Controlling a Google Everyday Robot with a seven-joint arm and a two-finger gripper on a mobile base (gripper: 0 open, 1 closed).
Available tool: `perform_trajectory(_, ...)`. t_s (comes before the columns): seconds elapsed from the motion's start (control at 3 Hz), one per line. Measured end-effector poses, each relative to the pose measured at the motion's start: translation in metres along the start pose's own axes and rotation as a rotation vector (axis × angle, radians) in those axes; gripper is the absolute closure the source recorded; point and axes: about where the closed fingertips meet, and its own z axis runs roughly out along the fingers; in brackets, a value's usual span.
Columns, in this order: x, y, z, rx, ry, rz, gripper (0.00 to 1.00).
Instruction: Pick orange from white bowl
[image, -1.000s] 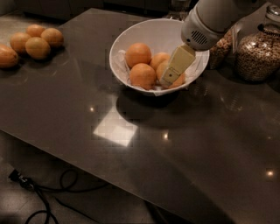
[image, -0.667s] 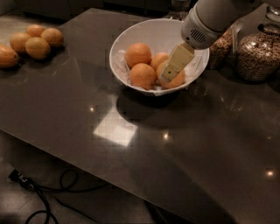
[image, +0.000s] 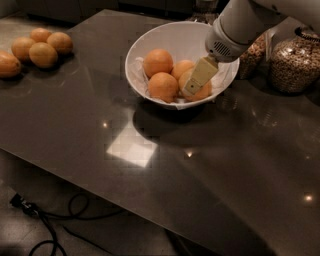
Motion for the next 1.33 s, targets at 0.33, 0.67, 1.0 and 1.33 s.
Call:
perform_trajectory(0.33, 0.003, 0.005, 0.013, -0.017, 0.013, 0.004, 0.16)
perform_trajectory(0.67, 0.005, 0.009, 0.027, -0.040, 0.026, 0.005, 0.22)
perform_trajectory(1.0, 0.002, 0.016, 0.042, -0.070, 0.037, -0.007, 0.20)
perform_trajectory(1.33, 0.001, 0.022, 0.062, -0.099, 0.053, -0.019, 0.21)
